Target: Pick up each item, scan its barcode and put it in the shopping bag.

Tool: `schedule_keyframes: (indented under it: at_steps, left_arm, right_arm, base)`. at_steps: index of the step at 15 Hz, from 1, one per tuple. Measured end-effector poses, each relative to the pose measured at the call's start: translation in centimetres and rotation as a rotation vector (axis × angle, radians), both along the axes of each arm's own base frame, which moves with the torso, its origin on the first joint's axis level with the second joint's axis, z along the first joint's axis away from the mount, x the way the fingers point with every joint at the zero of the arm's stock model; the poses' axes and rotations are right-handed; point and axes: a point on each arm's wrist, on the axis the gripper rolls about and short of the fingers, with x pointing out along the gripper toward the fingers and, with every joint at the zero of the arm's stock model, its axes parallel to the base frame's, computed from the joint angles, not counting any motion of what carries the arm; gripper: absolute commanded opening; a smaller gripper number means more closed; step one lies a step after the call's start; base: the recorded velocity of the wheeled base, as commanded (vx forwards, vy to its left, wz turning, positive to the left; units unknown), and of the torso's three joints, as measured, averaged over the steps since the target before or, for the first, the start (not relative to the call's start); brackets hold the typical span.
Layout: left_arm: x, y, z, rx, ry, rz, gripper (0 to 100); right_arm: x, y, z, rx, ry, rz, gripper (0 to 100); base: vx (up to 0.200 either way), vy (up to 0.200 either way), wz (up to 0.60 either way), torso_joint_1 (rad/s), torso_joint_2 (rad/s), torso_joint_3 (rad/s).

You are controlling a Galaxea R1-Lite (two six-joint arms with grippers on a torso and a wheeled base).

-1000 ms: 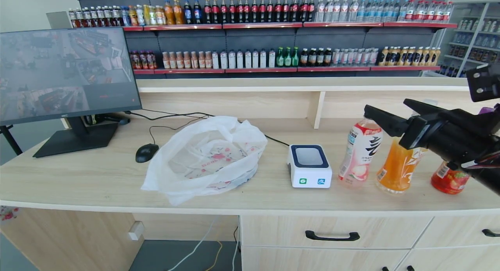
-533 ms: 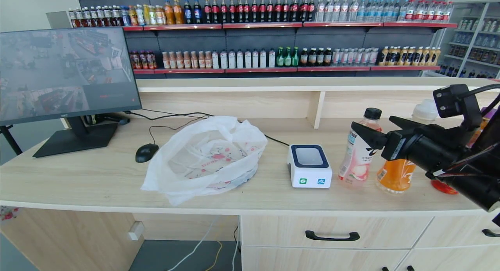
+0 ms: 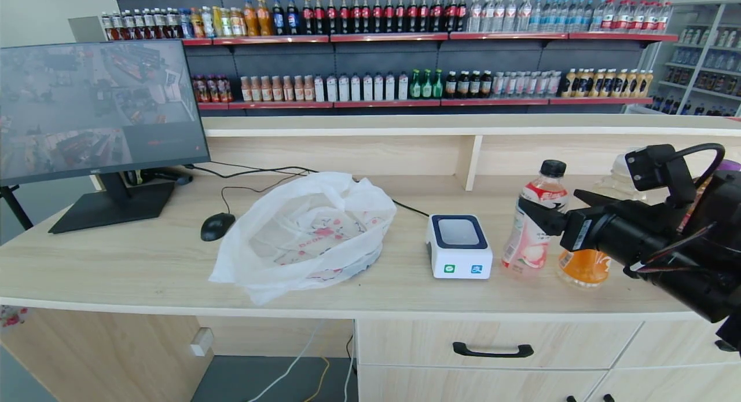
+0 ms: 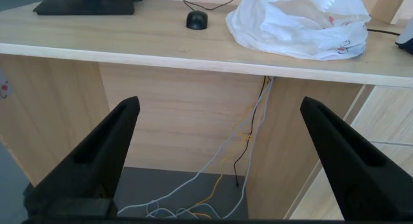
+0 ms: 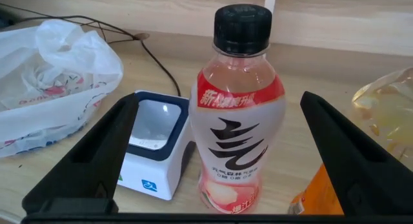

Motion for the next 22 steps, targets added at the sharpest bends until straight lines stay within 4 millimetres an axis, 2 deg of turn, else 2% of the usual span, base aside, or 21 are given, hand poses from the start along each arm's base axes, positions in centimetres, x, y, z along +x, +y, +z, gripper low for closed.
schedule_keyframes:
  at_steps: [12, 18, 22]
  left_arm:
    - [0.0, 0.0, 0.0, 0.000, 0.000, 0.000, 100]
    - [0.0, 0.0, 0.0, 0.000, 0.000, 0.000, 100]
    - [0.0, 0.0, 0.0, 0.000, 0.000, 0.000, 100]
  right_arm:
    - [0.0, 0.0, -2.0, -0.043, 0.070, 0.002, 100]
    - [0.1, 0.1, -4.1, -0.059, 0.130, 0.005, 100]
    - [0.3, 0.1, -4.8, -0.062, 0.141, 0.004, 100]
  base:
    - [0.000, 0.000, 0.00, 0.000, 0.00, 0.000]
    - [0.000, 0.000, 0.00, 0.000, 0.00, 0.000]
    - [0.000, 0.000, 0.00, 0.000, 0.00, 0.000]
